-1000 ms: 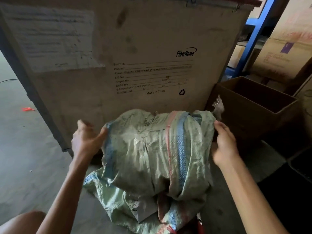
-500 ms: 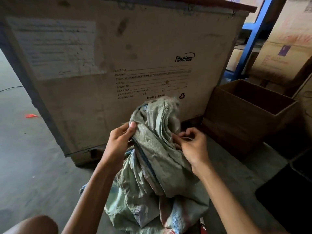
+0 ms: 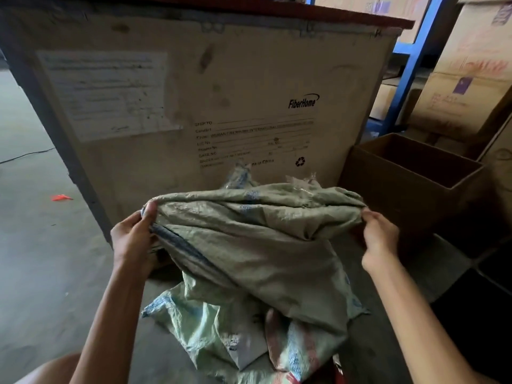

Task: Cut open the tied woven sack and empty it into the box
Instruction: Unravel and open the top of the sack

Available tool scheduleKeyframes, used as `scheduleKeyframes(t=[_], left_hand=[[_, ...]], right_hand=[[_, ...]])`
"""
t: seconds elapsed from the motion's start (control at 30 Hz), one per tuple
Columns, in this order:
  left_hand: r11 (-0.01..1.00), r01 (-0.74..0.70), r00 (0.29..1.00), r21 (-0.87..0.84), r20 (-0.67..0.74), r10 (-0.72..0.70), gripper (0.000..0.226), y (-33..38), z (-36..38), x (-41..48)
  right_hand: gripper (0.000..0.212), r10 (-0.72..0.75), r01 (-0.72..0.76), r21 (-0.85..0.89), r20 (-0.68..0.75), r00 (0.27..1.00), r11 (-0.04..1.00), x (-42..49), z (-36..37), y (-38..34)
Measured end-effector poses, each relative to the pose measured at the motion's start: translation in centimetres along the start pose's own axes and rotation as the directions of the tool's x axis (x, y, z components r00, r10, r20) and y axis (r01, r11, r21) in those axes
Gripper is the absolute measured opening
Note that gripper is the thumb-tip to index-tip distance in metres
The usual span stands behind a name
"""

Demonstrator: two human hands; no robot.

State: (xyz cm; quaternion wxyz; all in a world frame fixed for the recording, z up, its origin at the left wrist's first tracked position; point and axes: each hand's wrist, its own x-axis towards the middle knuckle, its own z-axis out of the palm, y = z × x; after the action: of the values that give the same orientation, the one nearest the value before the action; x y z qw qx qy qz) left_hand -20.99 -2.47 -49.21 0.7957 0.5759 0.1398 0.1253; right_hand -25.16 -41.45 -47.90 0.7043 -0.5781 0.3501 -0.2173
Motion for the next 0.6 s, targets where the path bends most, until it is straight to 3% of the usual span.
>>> scheduleKeyframes(t=[0.1, 0.17, 0.27, 0.33, 0.4, 0.43, 0.47, 0.5, 0.53, 0.57, 0.6], left_hand=[[0.927, 0.307, 0.925, -0.217, 0.296, -0.238, 0.050, -0.5, 0.8, -0.9], [0.866, 0.408, 0.872, -0.289, 0.404, -0.276, 0.054, -1.1, 1.6, -2.1], [0.859, 0.447, 0.784, -0.249, 0.571, -0.243, 0.036, -1.5, 4.5, -4.4], [0.961, 0.266, 0.764, -0.077, 0.624, -0.162, 0.025, -1.8, 6.6, -5.6], [0.979, -0.127, 0.849, 0.161, 0.527, 0.024, 0.020, -3.0, 8.3, -5.9], [0.927, -0.237, 0.905, 0.291, 0.412, 0.102, 0.029, -3.9, 9.0, -5.9], [0.874, -0.236, 0.960, 0.425, 0.242, 0.142, 0.038, -4.3, 9.6, -6.0], [0.841, -0.132, 0.991, 0.525, 0.053, 0.123, 0.046, -5.0, 9.9, -5.8], [0.839, 0.063, 0.993, 0.540, -0.116, 0.000, 0.055, -4.9, 10.1, -6.1], [0.847, 0.256, 0.965, 0.467, -0.175, -0.195, 0.065, -4.9, 10.2, -6.1], [0.858, 0.380, 0.924, 0.346, -0.089, -0.373, 0.075, -4.9, 10.1, -6.1]], right_hand=[[0.020, 0.114, -0.126, 0.042, 0.215, 0.970, 0.991, -1.6, 0.8, 0.6], [0.038, 0.135, -0.203, 0.123, 0.417, 0.899, 0.971, -2.6, 1.5, 0.9], [0.044, 0.004, -0.111, 0.124, 0.650, 0.760, 0.986, -4.4, 3.0, 1.5], [0.045, -0.060, -0.027, 0.102, 0.751, 0.658, 0.994, -5.0, 3.8, 2.1], [0.057, -0.084, 0.047, 0.070, 0.809, 0.582, 0.996, -5.0, 4.2, 3.0], [0.063, -0.104, 0.102, 0.054, 0.805, 0.583, 0.993, -5.1, 4.3, 3.4], [0.069, -0.132, 0.178, 0.029, 0.789, 0.601, 0.984, -5.2, 4.4, 3.7], [0.075, -0.164, 0.249, 0.008, 0.773, 0.613, 0.969, -5.2, 4.5, 4.1], [0.079, -0.182, 0.298, -0.015, 0.762, 0.621, 0.955, -5.2, 4.6, 4.4], [0.080, -0.208, 0.346, -0.021, 0.764, 0.610, 0.938, -5.4, 4.6, 4.5], [0.076, -0.249, 0.432, -0.044, 0.762, 0.598, 0.901, -5.5, 4.6, 4.6]])
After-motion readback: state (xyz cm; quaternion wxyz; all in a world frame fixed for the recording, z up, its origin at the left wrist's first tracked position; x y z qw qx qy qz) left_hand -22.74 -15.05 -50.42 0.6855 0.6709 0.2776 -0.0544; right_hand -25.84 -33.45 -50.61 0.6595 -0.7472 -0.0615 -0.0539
